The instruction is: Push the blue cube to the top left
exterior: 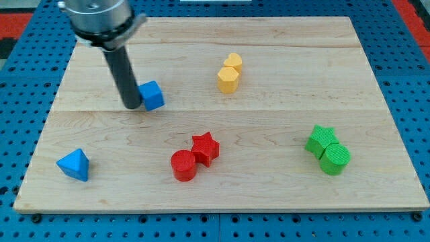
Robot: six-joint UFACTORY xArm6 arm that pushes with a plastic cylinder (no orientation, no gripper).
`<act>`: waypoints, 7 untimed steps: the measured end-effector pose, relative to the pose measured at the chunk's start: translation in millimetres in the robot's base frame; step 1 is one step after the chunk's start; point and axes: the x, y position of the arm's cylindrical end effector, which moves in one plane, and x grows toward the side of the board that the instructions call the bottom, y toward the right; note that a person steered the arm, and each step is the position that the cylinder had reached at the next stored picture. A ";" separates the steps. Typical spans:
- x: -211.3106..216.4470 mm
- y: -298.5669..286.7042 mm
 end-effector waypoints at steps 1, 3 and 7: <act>11.5 36.5; -95.4 -10.4; -151.0 -41.4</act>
